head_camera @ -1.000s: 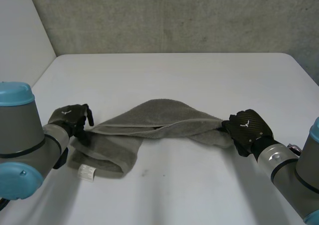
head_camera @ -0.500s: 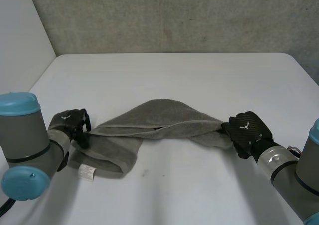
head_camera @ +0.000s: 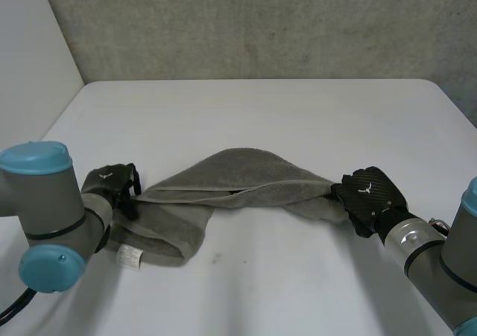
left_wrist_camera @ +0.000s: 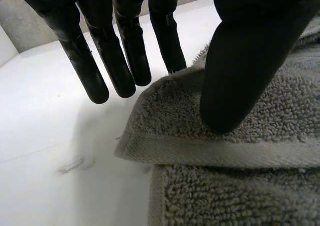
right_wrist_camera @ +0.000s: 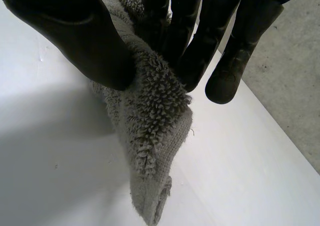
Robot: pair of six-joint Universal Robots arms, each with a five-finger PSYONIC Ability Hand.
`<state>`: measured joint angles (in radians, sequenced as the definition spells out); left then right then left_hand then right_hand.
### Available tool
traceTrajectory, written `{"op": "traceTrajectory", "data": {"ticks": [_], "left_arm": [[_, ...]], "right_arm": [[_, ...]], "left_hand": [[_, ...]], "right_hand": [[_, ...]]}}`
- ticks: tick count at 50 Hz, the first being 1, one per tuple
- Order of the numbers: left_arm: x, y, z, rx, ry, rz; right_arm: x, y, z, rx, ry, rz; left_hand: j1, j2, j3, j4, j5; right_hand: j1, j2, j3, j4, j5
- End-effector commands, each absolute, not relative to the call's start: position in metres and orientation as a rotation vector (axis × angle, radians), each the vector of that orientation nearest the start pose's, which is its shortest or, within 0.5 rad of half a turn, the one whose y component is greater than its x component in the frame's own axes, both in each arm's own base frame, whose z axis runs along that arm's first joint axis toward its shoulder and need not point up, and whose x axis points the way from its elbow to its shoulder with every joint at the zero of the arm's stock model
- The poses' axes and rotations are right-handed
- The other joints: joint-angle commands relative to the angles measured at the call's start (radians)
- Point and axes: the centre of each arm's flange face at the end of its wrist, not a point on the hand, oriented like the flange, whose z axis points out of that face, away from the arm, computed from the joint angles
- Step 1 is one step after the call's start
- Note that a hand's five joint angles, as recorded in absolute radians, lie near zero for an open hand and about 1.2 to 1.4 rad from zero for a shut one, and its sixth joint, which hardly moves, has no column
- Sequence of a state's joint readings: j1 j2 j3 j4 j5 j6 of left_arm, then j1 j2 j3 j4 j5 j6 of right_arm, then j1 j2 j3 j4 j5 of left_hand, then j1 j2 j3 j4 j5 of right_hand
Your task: Fold the towel.
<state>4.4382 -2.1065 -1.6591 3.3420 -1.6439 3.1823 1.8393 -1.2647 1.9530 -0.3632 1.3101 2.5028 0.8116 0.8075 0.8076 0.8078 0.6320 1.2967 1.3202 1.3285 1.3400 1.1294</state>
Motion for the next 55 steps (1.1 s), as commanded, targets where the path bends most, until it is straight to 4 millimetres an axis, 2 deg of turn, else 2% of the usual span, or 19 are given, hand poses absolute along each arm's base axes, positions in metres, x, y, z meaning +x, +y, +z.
{"op": "traceTrajectory", "data": {"ticks": [1,3,8,12,14,15,17,20,21,22,23,25,27,34,40,45,48,51,55], "left_arm": [[-0.216,-0.298,0.118,0.375,2.675,-1.735],[-0.216,-0.299,0.118,0.375,2.671,-1.742],[-0.216,-0.299,0.123,0.373,2.663,-1.757],[-0.218,-0.299,0.154,0.367,2.601,-1.868],[-0.217,-0.293,0.210,0.349,2.482,-2.062],[-0.217,-0.293,0.210,0.349,2.481,-2.063],[-0.216,-0.284,0.253,0.357,2.404,-2.191],[-0.215,-0.277,0.273,0.367,2.372,-2.245],[-0.213,-0.267,0.296,0.375,2.340,-2.294],[-0.213,-0.267,0.296,0.375,2.340,-2.294],[-0.209,-0.256,0.316,0.378,2.315,-2.329],[-0.206,-0.247,0.330,0.385,2.302,-2.349],[-0.205,-0.240,0.341,0.395,2.293,-2.363],[-0.198,-0.216,0.380,0.396,2.265,-2.397],[-0.198,-0.216,0.385,0.396,2.287,-2.371],[-0.198,-0.225,0.375,0.393,2.317,-2.333],[-0.205,-0.253,0.344,0.405,2.428,-2.199],[-0.207,-0.263,0.335,0.410,2.455,-2.159],[-0.221,-0.304,0.317,0.423,2.461,-2.149]], "right_arm": [[0.228,-0.244,0.139,-1.327,2.174,-1.848],[0.227,-0.244,0.139,-1.326,2.176,-1.849],[0.227,-0.248,0.146,-1.319,2.171,-1.884],[0.228,-0.253,0.159,-1.307,2.151,-1.923],[0.228,-0.251,0.193,-1.295,2.100,-2.008],[0.228,-0.251,0.193,-1.295,2.100,-2.009],[0.226,-0.242,0.240,-1.273,2.049,-2.089],[0.223,-0.240,0.259,-1.255,2.050,-2.103],[0.218,-0.241,0.273,-1.228,2.068,-2.104],[0.213,-0.242,0.291,-1.192,2.081,-2.115],[0.213,-0.242,0.291,-1.192,2.081,-2.115],[0.208,-0.243,0.305,-1.160,2.097,-2.122],[0.197,-0.241,0.347,-1.096,2.077,-2.205],[0.190,-0.231,0.404,-1.079,1.997,-2.309],[0.189,-0.224,0.408,-1.104,2.045,-2.243],[0.191,-0.238,0.388,-1.167,2.089,-2.160],[0.198,-0.257,0.363,-1.250,2.118,-2.064],[0.202,-0.273,0.349,-1.302,2.117,-2.048],[0.210,-0.301,0.338,-1.307,2.065,-2.110]], "left_hand": [[0.338,0.343,0.342,0.342,0.344],[0.584,0.588,0.588,0.588,0.589],[0.585,0.589,0.589,0.588,0.590],[0.585,0.589,0.589,0.588,0.590],[0.585,0.589,0.589,0.588,0.590],[0.585,0.589,0.589,0.588,0.590],[0.585,0.589,0.589,0.588,0.590],[0.585,0.589,0.589,0.588,0.590],[0.585,0.589,0.589,0.588,0.590],[0.585,0.589,0.589,0.588,0.590],[0.585,0.589,0.589,0.588,0.590],[0.585,0.589,0.589,0.588,0.590],[0.585,0.589,0.589,0.588,0.590],[0.585,0.589,0.589,0.588,0.590],[0.585,0.589,0.589,0.588,0.590],[0.585,0.589,0.589,0.588,0.590],[0.585,0.589,0.589,0.588,0.590],[0.585,0.589,0.589,0.588,0.590],[0.585,0.589,0.589,0.588,0.590]], "right_hand": [[0.100,0.076,0.068,0.056,0.092],[0.100,0.076,0.068,0.056,0.092],[0.100,0.076,0.068,0.056,0.092],[0.100,0.076,0.068,0.056,0.092],[0.100,0.076,0.068,0.056,0.092],[0.100,0.076,0.068,0.056,0.092],[0.100,0.076,0.068,0.056,0.092],[0.100,0.076,0.068,0.056,0.092],[0.100,0.076,0.068,0.056,0.092],[0.100,0.076,0.068,0.056,0.092],[0.100,0.076,0.068,0.056,0.092],[0.100,0.076,0.068,0.056,0.092],[0.100,0.076,0.068,0.056,0.092],[0.100,0.076,0.068,0.056,0.092],[0.100,0.076,0.068,0.056,0.092],[0.100,0.076,0.068,0.056,0.092],[0.100,0.076,0.068,0.056,0.092],[0.100,0.076,0.068,0.056,0.092],[0.100,0.076,0.068,0.056,0.092]]}}
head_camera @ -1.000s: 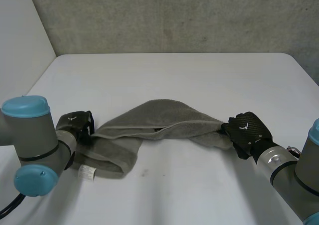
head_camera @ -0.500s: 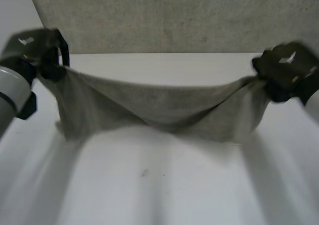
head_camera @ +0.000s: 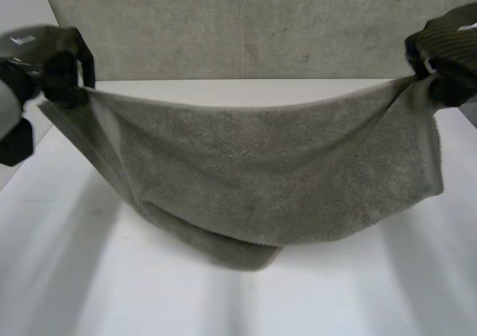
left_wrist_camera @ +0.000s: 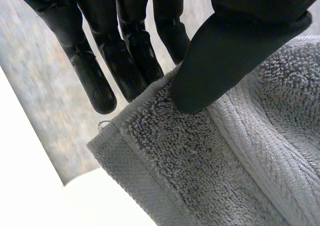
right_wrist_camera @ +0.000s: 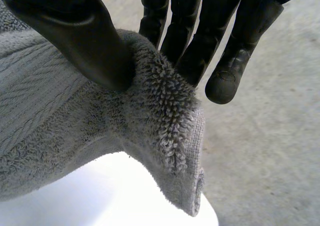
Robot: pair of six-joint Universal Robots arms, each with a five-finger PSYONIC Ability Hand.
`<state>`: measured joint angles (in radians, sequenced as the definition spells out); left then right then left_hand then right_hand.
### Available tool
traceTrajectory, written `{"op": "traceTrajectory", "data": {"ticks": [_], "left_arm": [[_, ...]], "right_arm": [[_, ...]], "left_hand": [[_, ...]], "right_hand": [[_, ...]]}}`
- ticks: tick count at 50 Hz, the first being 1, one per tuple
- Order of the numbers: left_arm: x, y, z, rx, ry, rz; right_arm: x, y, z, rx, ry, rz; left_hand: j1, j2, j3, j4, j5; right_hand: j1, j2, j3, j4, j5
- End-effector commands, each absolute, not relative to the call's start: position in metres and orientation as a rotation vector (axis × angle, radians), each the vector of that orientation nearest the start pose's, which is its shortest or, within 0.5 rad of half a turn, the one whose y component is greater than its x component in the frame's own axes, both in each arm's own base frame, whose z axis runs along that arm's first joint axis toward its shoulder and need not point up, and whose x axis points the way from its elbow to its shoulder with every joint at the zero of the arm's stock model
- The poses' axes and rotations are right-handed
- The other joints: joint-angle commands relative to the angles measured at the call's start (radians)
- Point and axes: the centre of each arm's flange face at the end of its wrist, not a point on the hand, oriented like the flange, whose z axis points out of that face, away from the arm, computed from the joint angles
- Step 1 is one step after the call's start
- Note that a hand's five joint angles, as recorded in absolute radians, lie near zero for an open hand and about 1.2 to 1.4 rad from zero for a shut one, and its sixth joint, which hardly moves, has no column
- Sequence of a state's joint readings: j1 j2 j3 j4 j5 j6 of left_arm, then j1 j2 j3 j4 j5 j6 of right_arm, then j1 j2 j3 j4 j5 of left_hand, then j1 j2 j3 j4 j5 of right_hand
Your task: Fold the towel.
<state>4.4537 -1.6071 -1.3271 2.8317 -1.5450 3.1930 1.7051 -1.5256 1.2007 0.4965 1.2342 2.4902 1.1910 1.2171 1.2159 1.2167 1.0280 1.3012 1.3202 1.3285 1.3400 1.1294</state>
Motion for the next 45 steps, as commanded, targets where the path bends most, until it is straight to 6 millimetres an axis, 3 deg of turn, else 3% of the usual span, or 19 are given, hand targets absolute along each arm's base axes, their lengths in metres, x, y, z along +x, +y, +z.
{"op": "traceTrajectory", "data": {"ticks": [1,3,6,9,11,14,16,17,18,19,20,21,22,23,25,30,37,41,45], "left_arm": [[-0.225,-0.319,0.324,0.410,2.415,-2.207],[-0.229,-0.333,0.337,0.386,2.353,-2.293],[-0.235,-0.349,0.402,0.257,2.102,-2.619],[-0.231,-0.348,0.429,0.122,2.014,-2.758],[-0.230,-0.347,0.430,0.077,2.023,-2.776],[-0.229,-0.346,0.417,0.021,2.117,-2.734],[-0.230,-0.346,0.372,0.038,2.319,-2.554],[-0.230,-0.346,0.371,0.039,2.321,-2.552],[-0.229,-0.343,0.352,0.044,2.391,-2.471],[-0.227,-0.338,0.329,0.055,2.460,-2.380],[-0.226,-0.338,0.329,0.056,2.461,-2.379],[-0.226,-0.335,0.308,0.063,2.515,-2.312],[-0.225,-0.332,0.286,0.076,2.558,-2.258],[-0.225,-0.332,0.286,0.076,2.558,-2.258],[-0.224,-0.324,0.248,0.096,2.620,-2.177],[-0.222,-0.307,0.203,0.127,2.701,-2.066],[-0.218,-0.290,0.181,0.174,2.737,-1.974],[-0.217,-0.283,0.183,0.220,2.714,-1.969],[-0.213,-0.279,0.189,0.210,2.695,-1.991]], "right_arm": [[0.215,-0.318,0.340,-1.296,2.003,-2.207],[0.222,-0.334,0.348,-1.273,1.908,-2.340],[0.237,-0.356,0.390,-1.045,1.573,-2.731],[0.237,-0.361,0.405,-0.891,1.419,-2.854],[0.237,-0.362,0.402,-0.864,1.411,-2.838],[0.237,-0.362,0.380,-0.885,1.494,-2.714],[0.241,-0.356,0.343,-0.980,1.596,-2.542],[0.243,-0.353,0.322,-1.033,1.642,-2.449],[0.243,-0.353,0.322,-1.033,1.642,-2.448],[0.245,-0.348,0.299,-1.094,1.680,-2.355],[0.247,-0.345,0.275,-1.151,1.711,-2.269],[0.247,-0.345,0.275,-1.152,1.711,-2.268],[0.249,-0.341,0.245,-1.210,1.758,-2.169],[0.249,-0.341,0.245,-1.210,1.759,-2.168],[0.248,-0.333,0.201,-1.311,1.824,-2.036],[0.242,-0.319,0.151,-1.464,1.893,-1.890],[0.229,-0.305,0.127,-1.573,1.942,-1.807],[0.223,-0.298,0.140,-1.546,1.963,-1.840],[0.219,-0.293,0.155,-1.494,1.967,-1.874]], "left_hand": [[0.205,0.179,0.180,0.180,0.194],[0.205,0.179,0.180,0.180,0.194],[0.205,0.179,0.180,0.180,0.194],[0.205,0.179,0.180,0.180,0.194],[0.205,0.179,0.180,0.180,0.194],[0.205,0.179,0.180,0.180,0.194],[0.205,0.179,0.180,0.180,0.194],[0.205,0.179,0.180,0.180,0.194],[0.205,0.179,0.180,0.180,0.194],[0.205,0.179,0.180,0.180,0.194],[0.205,0.179,0.180,0.180,0.194],[0.205,0.179,0.180,0.180,0.194],[0.205,0.179,0.180,0.180,0.194],[0.205,0.179,0.180,0.180,0.194],[0.205,0.179,0.180,0.180,0.194],[0.205,0.179,0.180,0.180,0.194],[0.205,0.179,0.180,0.180,0.194],[0.205,0.179,0.180,0.180,0.194],[0.205,0.179,0.180,0.180,0.194]], "right_hand": [[0.095,0.076,0.068,0.056,0.092],[0.095,0.076,0.068,0.056,0.092],[0.095,0.076,0.068,0.056,0.092],[0.095,0.076,0.068,0.056,0.092],[0.095,0.076,0.068,0.056,0.092],[0.095,0.076,0.068,0.056,0.092],[0.095,0.076,0.068,0.056,0.092],[0.095,0.076,0.068,0.056,0.092],[0.095,0.076,0.068,0.056,0.092],[0.095,0.076,0.068,0.056,0.092],[0.095,0.076,0.068,0.056,0.092],[0.095,0.076,0.068,0.056,0.092],[0.095,0.076,0.068,0.056,0.092],[0.095,0.076,0.068,0.056,0.092],[0.095,0.076,0.068,0.056,0.092],[0.095,0.076,0.068,0.056,0.092],[-0.013,-0.032,-0.040,-0.051,-0.015],[-0.695,-0.714,-0.722,-0.733,-0.697],[-0.858,-0.877,-0.885,-0.897,-0.861]]}}
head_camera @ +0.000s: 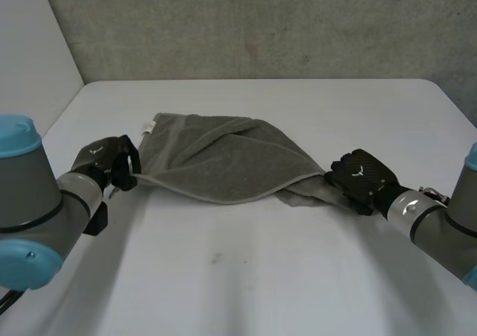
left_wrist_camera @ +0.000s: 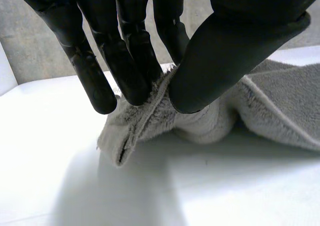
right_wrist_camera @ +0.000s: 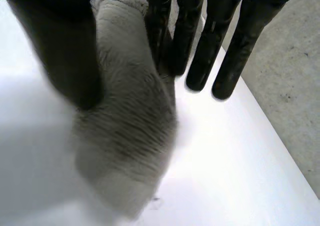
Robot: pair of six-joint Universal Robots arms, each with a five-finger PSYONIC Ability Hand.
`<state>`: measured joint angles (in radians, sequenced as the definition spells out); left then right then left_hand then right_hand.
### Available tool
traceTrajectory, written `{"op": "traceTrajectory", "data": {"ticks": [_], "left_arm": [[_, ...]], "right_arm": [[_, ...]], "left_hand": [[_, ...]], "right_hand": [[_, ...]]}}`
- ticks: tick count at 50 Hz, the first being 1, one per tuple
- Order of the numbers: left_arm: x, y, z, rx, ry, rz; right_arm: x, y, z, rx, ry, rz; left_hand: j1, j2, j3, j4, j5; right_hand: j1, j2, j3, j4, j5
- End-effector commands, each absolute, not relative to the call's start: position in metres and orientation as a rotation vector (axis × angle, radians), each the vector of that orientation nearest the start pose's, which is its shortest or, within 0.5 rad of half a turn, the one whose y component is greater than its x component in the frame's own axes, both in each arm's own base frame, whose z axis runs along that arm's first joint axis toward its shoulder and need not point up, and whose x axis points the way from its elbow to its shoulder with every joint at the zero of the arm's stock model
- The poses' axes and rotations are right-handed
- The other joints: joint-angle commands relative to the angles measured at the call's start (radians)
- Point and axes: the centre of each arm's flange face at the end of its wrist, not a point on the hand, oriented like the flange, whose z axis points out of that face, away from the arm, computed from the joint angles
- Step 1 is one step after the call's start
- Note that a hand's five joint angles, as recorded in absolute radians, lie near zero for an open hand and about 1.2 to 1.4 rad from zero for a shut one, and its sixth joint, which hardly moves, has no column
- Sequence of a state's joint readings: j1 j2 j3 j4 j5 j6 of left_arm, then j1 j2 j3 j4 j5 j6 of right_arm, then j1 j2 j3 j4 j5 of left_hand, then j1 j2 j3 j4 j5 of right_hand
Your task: Fold the towel.
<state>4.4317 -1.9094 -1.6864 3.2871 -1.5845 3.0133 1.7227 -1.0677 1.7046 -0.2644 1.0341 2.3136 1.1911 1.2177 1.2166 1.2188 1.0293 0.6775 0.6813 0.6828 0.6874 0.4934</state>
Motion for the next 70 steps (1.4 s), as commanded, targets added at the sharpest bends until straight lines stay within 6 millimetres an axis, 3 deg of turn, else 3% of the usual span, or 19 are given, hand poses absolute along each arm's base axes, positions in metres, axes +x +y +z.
{"op": "traceTrajectory", "data": {"ticks": [1,5,7,8,10,13,18,27,34,50,55,57,58,59,63,65,66,68,70], "left_arm": [[-0.212,-0.278,0.190,0.206,2.694,-1.991],[-0.211,-0.276,0.192,0.203,2.688,-1.999],[-0.209,-0.273,0.195,0.199,2.681,-2.007],[-0.209,-0.273,0.195,0.199,2.681,-2.007],[-0.209,-0.272,0.197,0.198,2.676,-2.016],[-0.208,-0.270,0.201,0.199,2.667,-2.032],[-0.207,-0.270,0.205,0.193,2.645,-2.063],[-0.203,-0.273,0.215,0.168,2.608,-2.107],[-0.197,-0.277,0.219,0.149,2.591,-2.121],[-0.195,-0.279,0.217,0.164,2.610,-2.122],[-0.192,-0.282,0.218,0.150,2.598,-2.125],[-0.192,-0.283,0.218,0.149,2.596,-2.129],[-0.192,-0.283,0.218,0.149,2.594,-2.131],[-0.191,-0.283,0.219,0.147,2.592,-2.133],[-0.192,-0.285,0.222,0.149,2.584,-2.146],[-0.192,-0.285,0.224,0.153,2.576,-2.156],[-0.193,-0.286,0.226,0.154,2.567,-2.166],[-0.193,-0.286,0.242,0.154,2.519,-2.230],[-0.192,-0.285,0.252,0.151,2.487,-2.268]], "right_arm": [[0.218,-0.291,0.160,-1.445,1.977,-1.881],[0.215,-0.290,0.175,-1.291,2.005,-1.894],[0.207,-0.294,0.194,-1.070,2.045,-1.916],[0.207,-0.294,0.194,-1.069,2.045,-1.916],[0.197,-0.302,0.207,-0.811,2.077,-1.907],[0.190,-0.308,0.216,-0.611,2.088,-1.871],[0.187,-0.313,0.223,-0.451,2.142,-1.737],[0.186,-0.331,0.207,-0.382,2.325,-1.476],[0.185,-0.351,0.180,-0.327,2.440,-1.266],[0.182,-0.362,0.157,-0.260,2.497,-1.162],[0.183,-0.361,0.157,-0.252,2.487,-1.153],[0.183,-0.361,0.158,-0.226,2.478,-1.143],[0.183,-0.361,0.158,-0.226,2.478,-1.143],[0.183,-0.362,0.161,-0.221,2.472,-1.152],[0.182,-0.363,0.174,-0.227,2.452,-1.200],[0.181,-0.359,0.205,-0.303,2.408,-1.349],[0.181,-0.359,0.205,-0.303,2.407,-1.350],[0.182,-0.350,0.239,-0.476,2.330,-1.549],[0.183,-0.342,0.249,-0.569,2.311,-1.636]], "left_hand": [[0.205,0.179,0.180,0.177,0.192],[0.205,0.179,0.180,0.177,0.192],[0.205,0.179,0.180,0.177,0.192],[0.205,0.179,0.180,0.177,0.192],[0.205,0.179,0.180,0.177,0.192],[0.205,0.179,0.180,0.177,0.192],[0.205,0.179,0.180,0.177,0.192],[0.205,0.179,0.180,0.177,0.192],[0.205,0.179,0.180,0.177,0.192],[0.205,0.179,0.180,0.177,0.192],[0.205,0.179,0.180,0.177,0.192],[0.205,0.179,0.180,0.177,0.192],[0.205,0.179,0.180,0.177,0.192],[0.205,0.179,0.180,0.177,0.192],[0.205,0.179,0.180,0.177,0.192],[0.205,0.179,0.180,0.177,0.192],[0.205,0.179,0.180,0.177,0.192],[0.205,0.179,0.180,0.177,0.192],[0.205,0.179,0.180,0.177,0.192]], "right_hand": [[-0.258,-0.261,-0.263,-0.267,-0.248],[-0.270,-0.273,-0.275,-0.279,-0.260],[-0.267,-0.270,-0.272,-0.277,-0.257],[-0.267,-0.270,-0.272,-0.276,-0.257],[-0.252,-0.256,-0.257,-0.262,-0.243],[-0.240,-0.244,-0.246,-0.250,-0.231],[-0.240,-0.244,-0.246,-0.250,-0.231],[-0.208,-0.212,-0.213,-0.218,-0.198],[-0.214,-0.218,-0.219,-0.224,-0.204],[-0.187,-0.191,-0.193,-0.197,-0.178],[0.153,0.149,0.148,0.143,0.163],[0.574,0.570,0.568,0.564,0.583],[0.576,0.572,0.571,0.566,0.585],[0.717,0.714,0.712,0.707,0.727],[0.719,0.715,0.713,0.709,0.728],[0.719,0.715,0.713,0.709,0.728],[0.719,0.715,0.713,0.709,0.728],[0.719,0.715,0.713,0.709,0.728],[0.719,0.715,0.713,0.709,0.728]]}}
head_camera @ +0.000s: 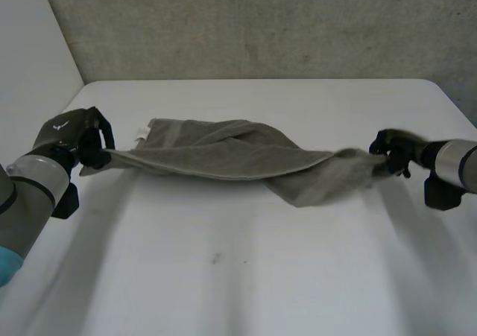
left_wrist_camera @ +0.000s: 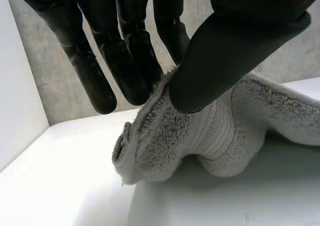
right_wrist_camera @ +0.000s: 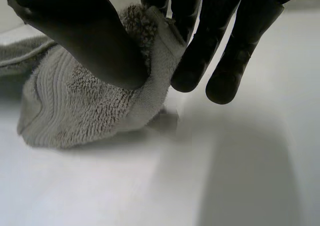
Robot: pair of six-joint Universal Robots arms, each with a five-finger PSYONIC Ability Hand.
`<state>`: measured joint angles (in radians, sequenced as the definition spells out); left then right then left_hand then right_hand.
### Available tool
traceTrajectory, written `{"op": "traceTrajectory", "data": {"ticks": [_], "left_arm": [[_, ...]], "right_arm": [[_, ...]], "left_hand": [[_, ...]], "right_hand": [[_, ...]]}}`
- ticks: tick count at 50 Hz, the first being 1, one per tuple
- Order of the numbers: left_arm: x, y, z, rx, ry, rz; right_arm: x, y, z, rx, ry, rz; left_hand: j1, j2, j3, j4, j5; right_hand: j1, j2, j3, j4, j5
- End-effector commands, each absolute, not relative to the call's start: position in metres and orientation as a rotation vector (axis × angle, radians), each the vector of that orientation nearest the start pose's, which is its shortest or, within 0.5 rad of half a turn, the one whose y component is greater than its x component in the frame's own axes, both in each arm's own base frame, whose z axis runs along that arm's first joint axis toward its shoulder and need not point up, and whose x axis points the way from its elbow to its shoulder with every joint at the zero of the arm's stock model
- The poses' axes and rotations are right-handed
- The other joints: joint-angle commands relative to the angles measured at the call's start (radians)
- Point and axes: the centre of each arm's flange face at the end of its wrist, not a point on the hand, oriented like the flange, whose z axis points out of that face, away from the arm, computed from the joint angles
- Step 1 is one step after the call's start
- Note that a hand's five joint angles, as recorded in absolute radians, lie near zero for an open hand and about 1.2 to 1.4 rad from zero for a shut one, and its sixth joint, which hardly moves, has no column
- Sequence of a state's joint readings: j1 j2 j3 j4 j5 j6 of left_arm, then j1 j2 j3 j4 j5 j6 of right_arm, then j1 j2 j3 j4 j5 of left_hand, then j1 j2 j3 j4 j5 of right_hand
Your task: Fold the towel.
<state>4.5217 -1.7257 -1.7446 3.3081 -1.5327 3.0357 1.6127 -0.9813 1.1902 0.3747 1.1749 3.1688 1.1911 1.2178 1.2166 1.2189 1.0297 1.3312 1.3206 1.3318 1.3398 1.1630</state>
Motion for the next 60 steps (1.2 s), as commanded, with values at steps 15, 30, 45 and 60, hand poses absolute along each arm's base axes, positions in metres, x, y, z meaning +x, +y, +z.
{"op": "traceTrajectory", "data": {"ticks": [15,30,45,60], "left_arm": [[-0.158,-0.271,0.342,0.081,2.254,-2.474],[-0.141,-0.283,0.349,0.047,2.429,-2.267],[-0.203,-0.345,0.256,0.267,2.746,-1.974],[-0.227,-0.401,0.434,-0.014,1.747,-3.024]], "right_arm": [[0.173,-0.275,0.367,-1.038,1.867,-2.601],[0.173,-0.263,0.338,-1.288,2.295,-2.027],[0.231,-0.357,0.284,-1.392,2.235,-2.068],[0.253,-0.404,0.417,-0.616,1.506,-2.808]], "left_hand": [[0.205,0.178,0.180,0.177,0.192],[0.205,0.178,0.180,0.177,0.192],[0.205,0.178,0.180,0.177,0.192],[0.205,0.178,0.180,0.177,0.192]], "right_hand": [[0.065,0.076,0.064,0.056,0.059],[0.065,0.076,0.064,0.056,0.059],[0.065,0.076,0.064,0.056,0.059],[0.065,0.076,0.064,0.056,0.059]]}}
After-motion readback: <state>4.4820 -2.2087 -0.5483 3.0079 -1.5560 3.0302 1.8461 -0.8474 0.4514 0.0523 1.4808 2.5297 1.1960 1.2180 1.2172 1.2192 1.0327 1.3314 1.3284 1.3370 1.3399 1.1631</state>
